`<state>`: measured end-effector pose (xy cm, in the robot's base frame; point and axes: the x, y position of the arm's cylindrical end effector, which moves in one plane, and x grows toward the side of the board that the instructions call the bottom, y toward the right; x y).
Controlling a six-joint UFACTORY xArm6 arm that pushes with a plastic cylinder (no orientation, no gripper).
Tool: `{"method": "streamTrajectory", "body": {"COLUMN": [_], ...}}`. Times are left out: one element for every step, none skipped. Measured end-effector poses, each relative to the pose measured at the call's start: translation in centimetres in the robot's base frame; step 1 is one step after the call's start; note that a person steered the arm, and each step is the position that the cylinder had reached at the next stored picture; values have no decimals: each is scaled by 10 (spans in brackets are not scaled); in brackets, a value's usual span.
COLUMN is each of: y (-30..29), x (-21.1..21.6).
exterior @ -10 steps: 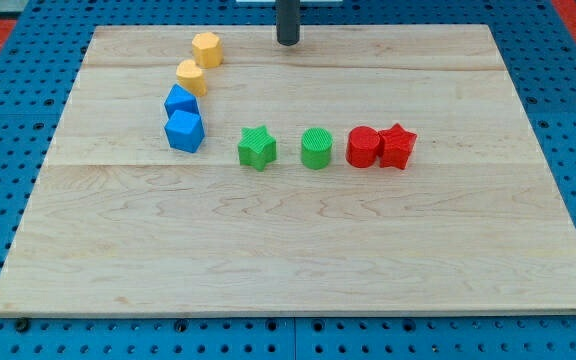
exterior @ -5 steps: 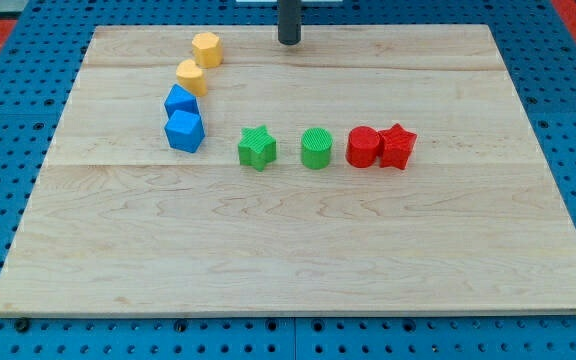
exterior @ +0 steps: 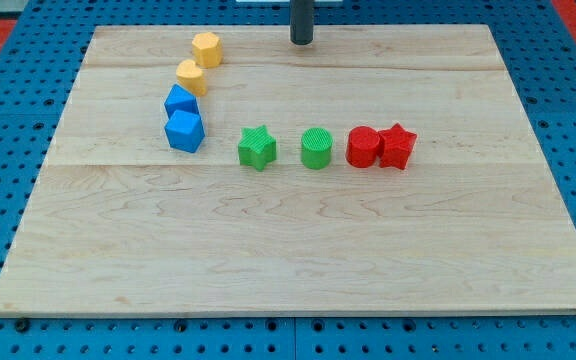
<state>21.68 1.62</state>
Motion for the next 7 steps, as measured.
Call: {"method": "streamTrajectory", "body": {"y": [-4, 1, 10, 4, -7, -25, -104], "x": [2, 5, 10, 21, 36, 80, 86]}}
